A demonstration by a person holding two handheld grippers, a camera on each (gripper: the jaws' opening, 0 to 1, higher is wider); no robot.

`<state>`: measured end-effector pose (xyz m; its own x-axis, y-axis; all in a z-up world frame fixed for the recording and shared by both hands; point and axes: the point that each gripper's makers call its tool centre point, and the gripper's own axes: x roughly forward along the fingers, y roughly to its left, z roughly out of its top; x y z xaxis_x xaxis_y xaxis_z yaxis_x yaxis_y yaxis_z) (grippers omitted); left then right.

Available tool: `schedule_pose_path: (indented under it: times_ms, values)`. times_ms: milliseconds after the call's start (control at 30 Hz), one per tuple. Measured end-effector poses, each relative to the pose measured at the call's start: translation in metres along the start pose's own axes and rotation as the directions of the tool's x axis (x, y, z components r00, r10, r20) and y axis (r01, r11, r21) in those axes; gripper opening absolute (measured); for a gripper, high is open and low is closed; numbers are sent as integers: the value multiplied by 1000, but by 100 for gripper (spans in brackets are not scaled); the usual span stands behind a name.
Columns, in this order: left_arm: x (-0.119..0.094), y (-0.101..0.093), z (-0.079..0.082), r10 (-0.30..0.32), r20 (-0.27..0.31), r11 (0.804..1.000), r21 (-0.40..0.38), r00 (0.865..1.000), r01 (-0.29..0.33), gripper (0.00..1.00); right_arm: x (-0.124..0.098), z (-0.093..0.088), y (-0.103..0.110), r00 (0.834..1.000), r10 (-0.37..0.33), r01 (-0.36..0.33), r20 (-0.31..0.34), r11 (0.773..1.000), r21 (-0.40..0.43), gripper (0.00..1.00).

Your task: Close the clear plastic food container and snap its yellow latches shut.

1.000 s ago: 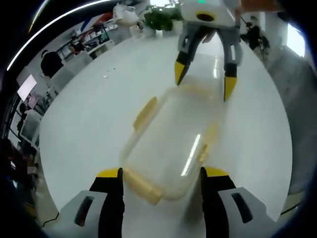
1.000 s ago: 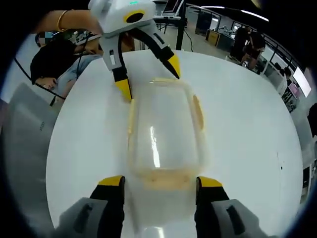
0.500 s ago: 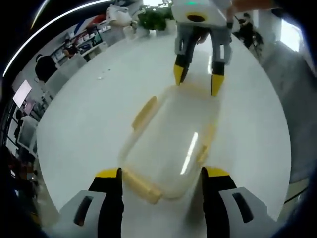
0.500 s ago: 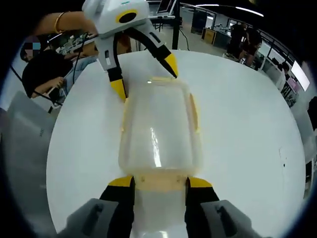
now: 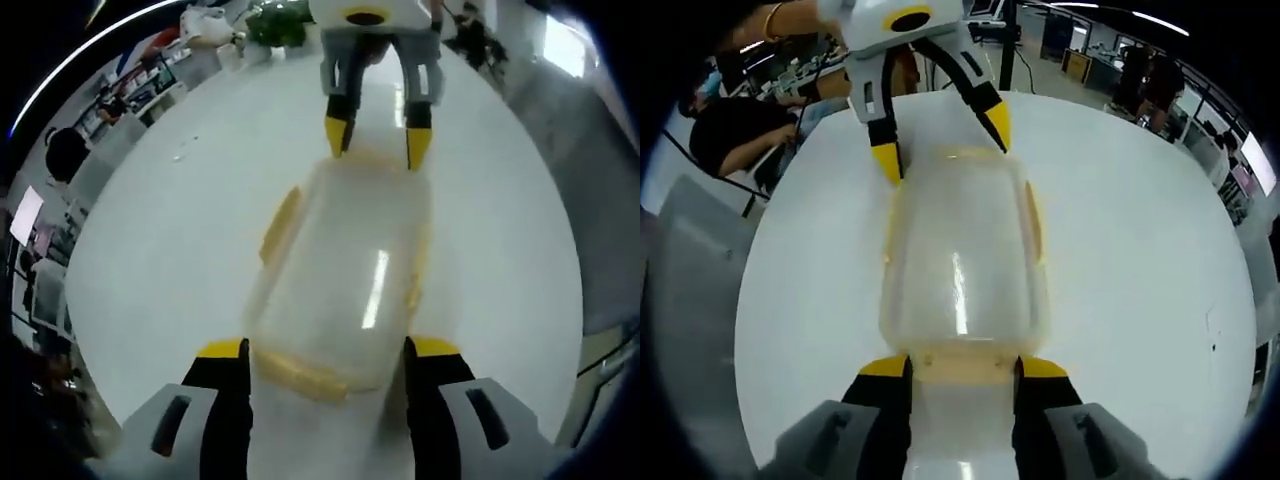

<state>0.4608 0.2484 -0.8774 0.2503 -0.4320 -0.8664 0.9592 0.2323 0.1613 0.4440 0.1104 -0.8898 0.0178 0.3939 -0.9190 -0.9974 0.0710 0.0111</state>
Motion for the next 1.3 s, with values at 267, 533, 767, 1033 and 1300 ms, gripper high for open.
schedule_pose_path:
  times_ms: [267, 533, 767, 1033, 1300]
  values:
    - [2, 2, -6, -56, -4, 998, -18, 998, 56, 61, 0, -1, -1, 1000, 2, -2, -17, 1000, -5, 37]
    - [3, -6, -11, -121, 7, 987, -102, 993, 121, 60, 0, -1, -2, 1000, 11, -11, -24, 1000, -16, 37]
    - [0, -16, -18, -175, -48, 985, -3, 984, 175, 64, 0, -1, -2, 999, 14, -14, -34, 1000, -22, 37]
    - [-1, -12, -20, -192, -69, 980, 33, 979, 194, 59, 1, -1, -2, 999, 15, -16, -38, 1000, -26, 37]
    - [0, -7, -20, -194, -101, 978, 57, 976, 200, 53, 0, -2, -2, 999, 32, -33, -30, 999, -34, 37]
